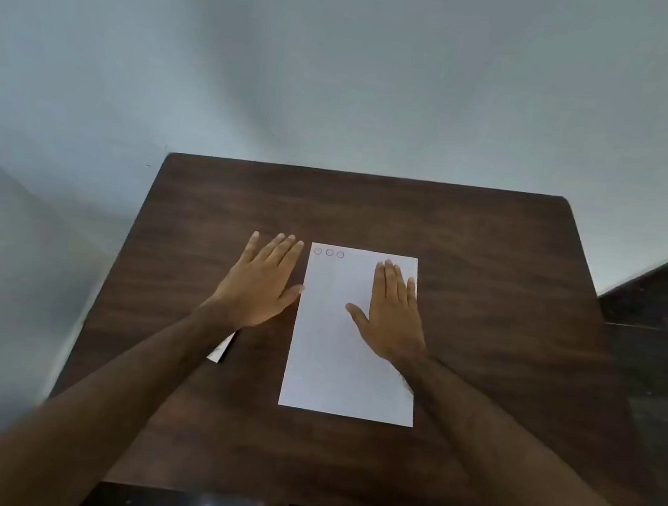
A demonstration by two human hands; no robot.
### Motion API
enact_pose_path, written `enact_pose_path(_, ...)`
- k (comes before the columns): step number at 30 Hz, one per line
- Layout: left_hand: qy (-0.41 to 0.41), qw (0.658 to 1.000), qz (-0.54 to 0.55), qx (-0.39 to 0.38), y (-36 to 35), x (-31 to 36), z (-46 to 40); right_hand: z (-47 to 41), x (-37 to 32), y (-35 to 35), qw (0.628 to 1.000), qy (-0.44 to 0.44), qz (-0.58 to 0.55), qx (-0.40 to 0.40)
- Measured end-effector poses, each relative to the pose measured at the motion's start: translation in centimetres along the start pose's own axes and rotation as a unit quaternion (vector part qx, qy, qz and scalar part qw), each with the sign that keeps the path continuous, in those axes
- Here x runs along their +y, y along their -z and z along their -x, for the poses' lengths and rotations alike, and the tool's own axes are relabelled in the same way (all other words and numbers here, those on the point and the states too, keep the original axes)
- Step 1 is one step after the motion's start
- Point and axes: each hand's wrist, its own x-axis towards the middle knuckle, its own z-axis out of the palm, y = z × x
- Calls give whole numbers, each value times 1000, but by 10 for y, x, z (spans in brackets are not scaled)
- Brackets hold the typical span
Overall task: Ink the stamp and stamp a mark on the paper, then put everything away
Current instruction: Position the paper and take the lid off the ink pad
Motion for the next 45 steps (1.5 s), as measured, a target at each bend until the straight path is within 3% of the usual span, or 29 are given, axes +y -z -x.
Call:
enact_pose_path(7, -27, 999, -46, -2, -43, 0, -6, -3, 12, -44, 1000, -13, -3, 11)
enact_pose_path(15, -101, 991, -82, 24, -71, 0, -26, -15, 57, -49, 991, 119, 48, 49)
enact_pose_path(24, -124, 972, -129, 149, -91, 4, -34, -37, 81, -47, 983, 170, 61, 39)
enact_pose_path(29, -110, 974, -145, 132, -95, 23, 9, -9, 66, -45, 991, 128, 37, 17)
enact_pose_path(36, -161, 968, -133, 136, -102, 44, 95, 66, 27, -66, 997, 62, -17, 51)
enact_pose_path(40, -198, 967, -75, 143, -105, 41, 127, 97, 31, -78, 993, 93, -44, 64)
enact_pose_path(45, -171, 958, -49, 226, -119, 20, 151, 127, 35, -82, 983, 162, -69, 54)
